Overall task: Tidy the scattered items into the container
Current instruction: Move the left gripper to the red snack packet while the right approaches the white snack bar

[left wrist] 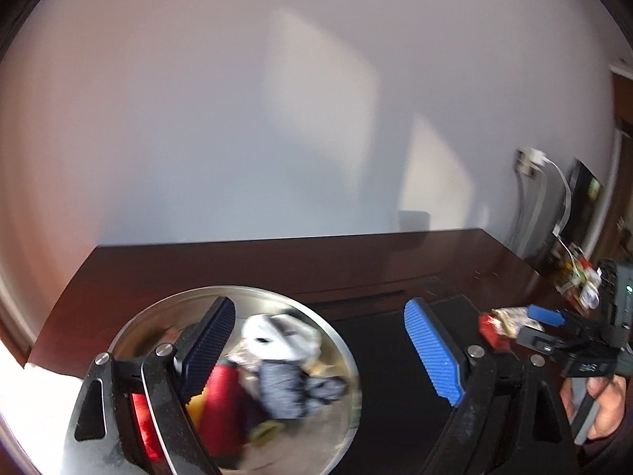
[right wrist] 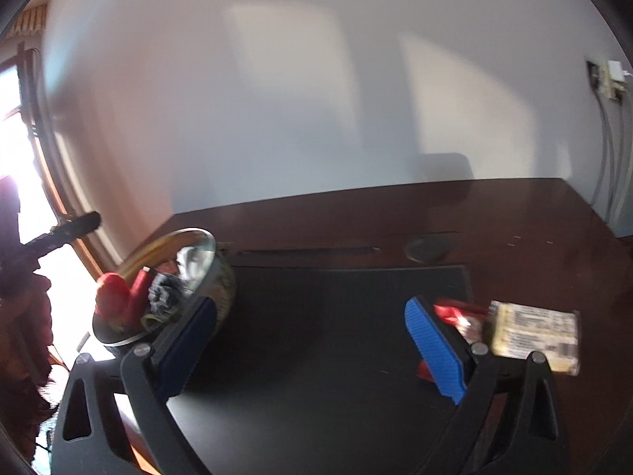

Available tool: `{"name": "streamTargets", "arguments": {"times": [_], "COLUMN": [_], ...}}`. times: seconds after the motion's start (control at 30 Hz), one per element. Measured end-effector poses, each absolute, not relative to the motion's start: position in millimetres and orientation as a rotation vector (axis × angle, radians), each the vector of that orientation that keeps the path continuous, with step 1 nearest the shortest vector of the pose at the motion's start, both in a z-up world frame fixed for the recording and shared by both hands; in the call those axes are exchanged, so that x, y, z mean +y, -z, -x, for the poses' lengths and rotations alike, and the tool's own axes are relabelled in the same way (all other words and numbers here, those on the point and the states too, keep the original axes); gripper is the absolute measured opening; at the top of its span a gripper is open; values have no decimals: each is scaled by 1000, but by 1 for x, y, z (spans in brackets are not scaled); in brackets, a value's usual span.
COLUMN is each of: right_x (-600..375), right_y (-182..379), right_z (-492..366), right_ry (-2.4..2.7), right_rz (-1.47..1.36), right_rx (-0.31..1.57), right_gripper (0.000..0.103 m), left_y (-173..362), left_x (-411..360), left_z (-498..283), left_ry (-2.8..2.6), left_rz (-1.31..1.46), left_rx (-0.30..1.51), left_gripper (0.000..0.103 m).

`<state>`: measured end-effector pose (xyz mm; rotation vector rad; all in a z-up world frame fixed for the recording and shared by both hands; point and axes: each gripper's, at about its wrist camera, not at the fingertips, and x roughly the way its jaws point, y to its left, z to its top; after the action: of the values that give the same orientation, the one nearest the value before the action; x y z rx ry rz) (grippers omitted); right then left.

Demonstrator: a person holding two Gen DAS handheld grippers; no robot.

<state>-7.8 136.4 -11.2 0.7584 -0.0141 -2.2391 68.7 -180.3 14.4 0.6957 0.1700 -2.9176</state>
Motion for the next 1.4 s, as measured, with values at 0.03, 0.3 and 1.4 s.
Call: {"name": "streamTargets", "arguments": {"times": [0.03, 0.3, 1.4], "right_x": [141, 178, 271], "right_y": [12, 25, 69], "right_z": [9, 15, 138], "right_ry": [2248, 2341, 2026], "right_rz": [-768, -816, -958], "right_rx": [-18, -33, 549], "right_gripper": [98, 98, 98], "left_y": [-14, 1, 112], "left_x": [-172, -106, 45], "left_z": [-65, -26, 110], "left_ry": [2938, 3096, 3150], "left_rz": [-702, -845, -1572], "left_rx": [152, 98, -9], "left_gripper": [89, 89, 89]}}
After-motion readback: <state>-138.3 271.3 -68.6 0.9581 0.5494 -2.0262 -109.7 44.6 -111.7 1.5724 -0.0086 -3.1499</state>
